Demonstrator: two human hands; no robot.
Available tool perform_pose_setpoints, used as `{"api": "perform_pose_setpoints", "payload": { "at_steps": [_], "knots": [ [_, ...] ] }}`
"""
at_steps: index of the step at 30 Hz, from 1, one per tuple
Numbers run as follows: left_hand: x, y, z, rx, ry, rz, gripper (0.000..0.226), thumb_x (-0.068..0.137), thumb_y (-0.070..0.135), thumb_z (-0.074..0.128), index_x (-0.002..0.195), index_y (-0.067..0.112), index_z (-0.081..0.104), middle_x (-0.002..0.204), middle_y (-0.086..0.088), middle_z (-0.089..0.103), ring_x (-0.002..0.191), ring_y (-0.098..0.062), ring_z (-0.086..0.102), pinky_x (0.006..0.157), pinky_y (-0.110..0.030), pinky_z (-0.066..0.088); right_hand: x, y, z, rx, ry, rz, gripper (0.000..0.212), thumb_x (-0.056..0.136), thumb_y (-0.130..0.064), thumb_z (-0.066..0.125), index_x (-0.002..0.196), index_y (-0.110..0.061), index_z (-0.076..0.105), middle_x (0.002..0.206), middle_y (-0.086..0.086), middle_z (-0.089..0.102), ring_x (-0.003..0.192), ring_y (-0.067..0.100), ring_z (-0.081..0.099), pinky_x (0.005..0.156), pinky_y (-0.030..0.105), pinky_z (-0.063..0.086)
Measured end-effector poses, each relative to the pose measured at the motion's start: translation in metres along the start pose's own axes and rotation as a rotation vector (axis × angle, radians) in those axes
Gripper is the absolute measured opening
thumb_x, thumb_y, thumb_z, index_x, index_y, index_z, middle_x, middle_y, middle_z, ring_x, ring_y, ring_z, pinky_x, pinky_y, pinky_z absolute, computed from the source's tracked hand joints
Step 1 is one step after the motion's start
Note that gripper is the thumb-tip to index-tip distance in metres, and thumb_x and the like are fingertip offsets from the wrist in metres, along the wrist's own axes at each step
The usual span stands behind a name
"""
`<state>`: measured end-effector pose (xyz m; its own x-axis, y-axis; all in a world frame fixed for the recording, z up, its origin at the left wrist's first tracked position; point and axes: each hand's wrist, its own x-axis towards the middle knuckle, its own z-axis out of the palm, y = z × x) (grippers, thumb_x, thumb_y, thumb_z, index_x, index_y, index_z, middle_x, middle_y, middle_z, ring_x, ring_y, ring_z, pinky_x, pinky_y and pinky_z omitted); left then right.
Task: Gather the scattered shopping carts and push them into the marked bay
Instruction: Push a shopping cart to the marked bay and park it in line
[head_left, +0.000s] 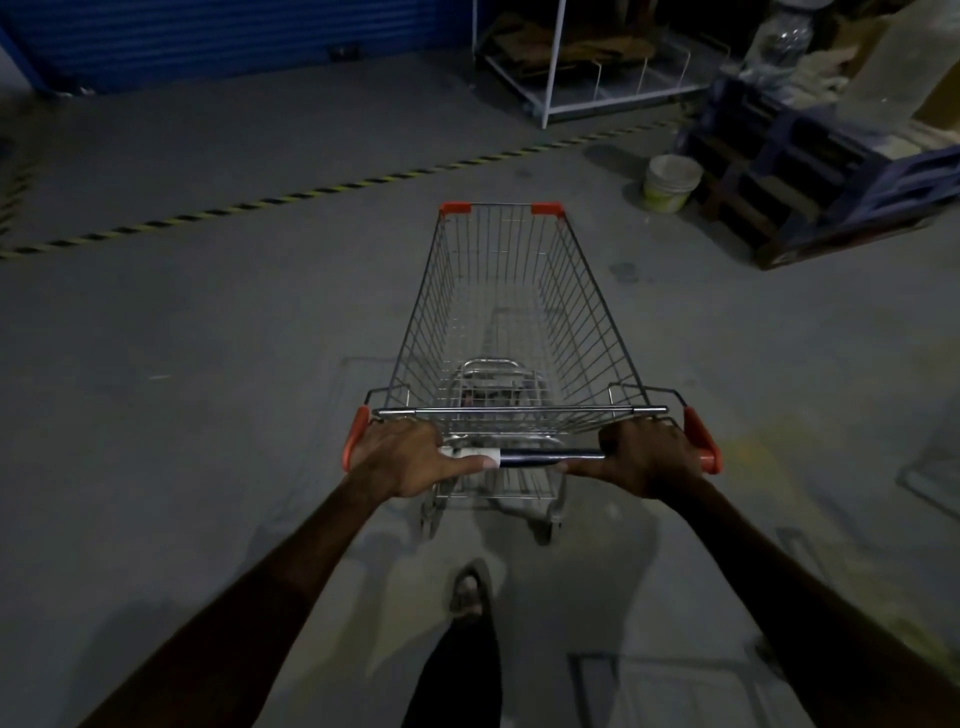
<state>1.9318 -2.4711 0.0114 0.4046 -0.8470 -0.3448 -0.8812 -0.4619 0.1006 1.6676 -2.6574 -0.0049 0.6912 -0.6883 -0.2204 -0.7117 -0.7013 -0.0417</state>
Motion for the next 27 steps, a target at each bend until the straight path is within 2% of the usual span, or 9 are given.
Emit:
{"api": "perform_pose_setpoints", "payload": {
  "at_steps": [5,7,11,15,18,23,27],
  "knots": [
    [0.103,-0.004,-0.039,-0.024,0.029,0.04,0.1,0.054,0.117,0.009,0.065,0.028,0.053,0.096,0.006,0.076,0.102,-0.022,0.069,0.12,-0.063,0.022,0.103,0.031,-0.022,0.001,0.017,0.001,0.103,0.053,-0.116,0.009,0.066,-0.027,0.06,0.069,-0.01,0.063,0.068,0.012,0.062,0.081,0.038,0.055],
    [0.14,-0.004,-0.056,-0.035,0.013,0.038,0.103,0.053,0.118,0.009,0.065,0.026,0.055,0.09,0.007,0.075,0.098,-0.021,0.069,0.12,-0.064,0.022,0.141,0.044,-0.031,-0.03,0.014,0.0,0.105,0.054,-0.116,0.01,0.066,-0.026,0.062,0.068,-0.01,0.064,0.069,0.014,0.064,0.08,0.037,0.055],
    [0.213,0.0,-0.086,-0.053,0.005,0.02,0.106,0.052,0.118,0.014,0.065,0.023,0.059,0.091,0.008,0.074,0.103,-0.019,0.068,0.122,-0.064,0.015,0.212,0.069,-0.046,-0.072,0.025,0.001,0.108,0.056,-0.116,0.01,0.068,-0.023,0.064,0.069,-0.008,0.065,0.071,0.016,0.066,0.078,0.035,0.055],
    [0.279,0.004,-0.111,-0.051,0.028,0.034,0.103,0.051,0.119,0.012,0.067,0.025,0.053,0.1,0.007,0.076,0.107,-0.021,0.069,0.119,-0.061,0.023,0.278,0.095,-0.06,-0.085,0.046,0.0,0.108,0.056,-0.116,0.01,0.069,-0.023,0.064,0.07,-0.007,0.067,0.074,0.018,0.067,0.078,0.036,0.055],
    [0.33,0.006,-0.13,-0.041,0.031,0.036,0.107,0.05,0.119,0.01,0.074,0.028,0.06,0.104,0.01,0.076,0.111,-0.019,0.068,0.119,-0.059,0.022,0.329,0.115,-0.07,-0.092,0.075,0.009,0.108,0.056,-0.116,0.011,0.07,-0.024,0.065,0.073,-0.007,0.069,0.077,0.019,0.069,0.078,0.037,0.055],
    [0.427,0.011,-0.164,-0.047,0.025,0.015,0.111,0.049,0.119,0.008,0.07,0.025,0.064,0.099,0.011,0.076,0.111,-0.018,0.068,0.121,-0.06,0.017,0.425,0.148,-0.095,-0.055,0.087,-0.005,0.105,0.054,-0.117,0.01,0.065,-0.024,0.059,0.068,-0.009,0.06,0.072,0.019,0.065,0.08,0.037,0.053],
    [0.504,0.012,-0.195,-0.031,0.017,-0.002,0.108,0.051,0.118,0.009,0.069,0.027,0.064,0.1,0.012,0.076,0.112,-0.018,0.067,0.122,-0.06,0.017,0.506,0.173,-0.116,-0.028,0.109,-0.031,0.1,0.053,-0.117,0.009,0.062,-0.027,0.052,0.068,-0.01,0.058,0.076,0.022,0.067,0.086,0.04,0.054]
  ]
}}
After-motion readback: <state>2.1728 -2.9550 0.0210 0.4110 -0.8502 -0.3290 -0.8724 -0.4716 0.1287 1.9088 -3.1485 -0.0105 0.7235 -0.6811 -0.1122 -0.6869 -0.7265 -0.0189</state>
